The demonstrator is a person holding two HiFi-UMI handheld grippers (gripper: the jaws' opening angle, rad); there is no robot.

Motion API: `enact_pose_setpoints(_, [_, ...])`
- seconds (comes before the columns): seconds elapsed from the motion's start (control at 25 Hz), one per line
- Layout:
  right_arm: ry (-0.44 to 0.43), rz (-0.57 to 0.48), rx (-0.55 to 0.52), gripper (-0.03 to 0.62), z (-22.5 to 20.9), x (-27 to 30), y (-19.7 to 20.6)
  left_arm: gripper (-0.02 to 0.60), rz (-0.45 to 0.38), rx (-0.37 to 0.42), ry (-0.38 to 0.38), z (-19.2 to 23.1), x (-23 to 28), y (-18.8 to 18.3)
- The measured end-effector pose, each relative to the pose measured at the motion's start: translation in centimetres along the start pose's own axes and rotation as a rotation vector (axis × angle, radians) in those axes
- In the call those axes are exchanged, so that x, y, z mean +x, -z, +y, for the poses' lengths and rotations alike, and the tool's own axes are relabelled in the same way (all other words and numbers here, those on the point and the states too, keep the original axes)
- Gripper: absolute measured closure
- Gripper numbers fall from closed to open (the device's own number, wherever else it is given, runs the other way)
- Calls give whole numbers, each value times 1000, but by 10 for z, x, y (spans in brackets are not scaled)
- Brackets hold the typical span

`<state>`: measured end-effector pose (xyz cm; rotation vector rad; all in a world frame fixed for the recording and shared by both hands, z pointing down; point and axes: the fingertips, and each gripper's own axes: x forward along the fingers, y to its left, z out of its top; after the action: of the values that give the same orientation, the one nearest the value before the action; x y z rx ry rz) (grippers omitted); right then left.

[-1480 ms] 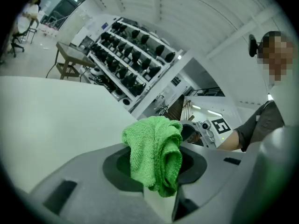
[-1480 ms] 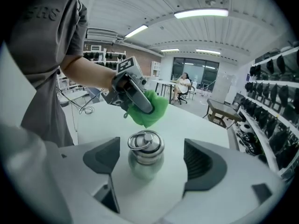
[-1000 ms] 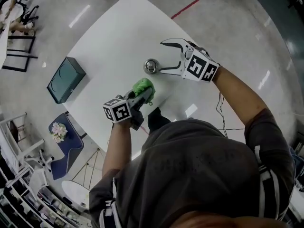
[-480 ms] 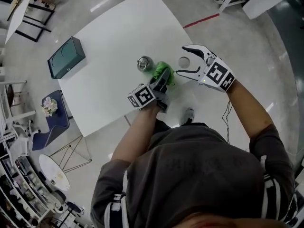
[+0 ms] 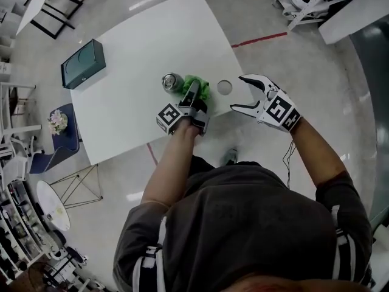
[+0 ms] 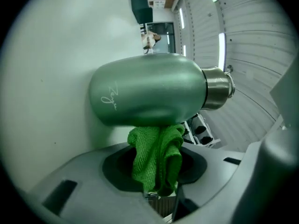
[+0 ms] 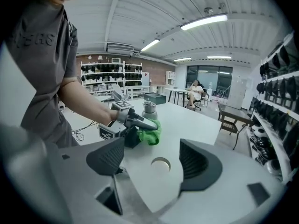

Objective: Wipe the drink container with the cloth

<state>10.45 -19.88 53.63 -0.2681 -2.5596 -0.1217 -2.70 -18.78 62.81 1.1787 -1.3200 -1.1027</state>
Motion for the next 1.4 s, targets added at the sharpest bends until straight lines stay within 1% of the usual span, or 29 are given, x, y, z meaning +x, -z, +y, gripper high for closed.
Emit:
enact_pose_setpoints(0.04, [-2,-2,1,233,0,-2,0,453,-14,-28,-8,1,0,0])
enact_pose_setpoints(0.2, [-1,-6,12,233,-2,-6,3,453,-50,-181,-29,8,-2,4])
enact_pose_setpoints(0.28, [-1,-4,13,234,-1,-6,2,453,-35,-229,-44,11,-7,8])
enact_pose_setpoints(0.32, [0,-1,11,235,-1,-4,0,453,-13,-239,-52,11,-12,11])
enact_pose_setpoints(0.36, [3,2,8,234,0,-2,-2,453,20,-229,-56,10,-18,14])
enact_pose_setpoints(0.4, [7,4,5,235,1,1,-5,453,65,-196,-56,7,-25,16])
enact_pose_setpoints(0.48, [20,5,8,235,1,9,-13,453,172,-85,-57,0,-43,18])
enact_pose_setpoints(0.56, [42,-1,30,235,-1,18,-23,453,282,54,-58,-8,-65,12])
enact_pose_setpoints(0.64, [73,-16,69,238,-4,27,-36,453,403,221,-32,-24,-84,0])
enact_pose_setpoints(0.68, [93,-27,93,240,-6,30,-43,453,474,300,5,-37,-92,-4])
enact_pose_setpoints(0.76, [148,-46,144,246,-12,33,-58,453,615,414,132,-70,-102,-11])
enact_pose_setpoints(0.84, [225,-70,200,251,-15,34,-73,453,732,525,251,-104,-109,-24])
enact_pose_setpoints(0.96, [352,-124,277,262,-19,28,-95,453,846,694,374,-144,-113,-42])
enact_pose_setpoints(1.04, [460,-166,314,271,-21,12,-106,453,914,793,451,-164,-106,-43])
enact_pose_setpoints(1.12, [595,-211,357,284,-15,-14,-115,453,989,860,553,-184,-96,-37])
enact_pose_setpoints(1.2, [738,-247,402,303,1,-43,-119,453,1064,904,665,-202,-91,-25])
enact_pose_setpoints(1.24, [802,-258,418,314,13,-58,-121,453,1087,919,715,-211,-92,-18])
enact_pose_setpoints(1.32, [906,-281,443,336,39,-89,-123,453,1106,937,787,-228,-97,0])
enact_pose_setpoints(1.4, [999,-312,468,357,68,-124,-124,453,1123,953,833,-242,-106,21])
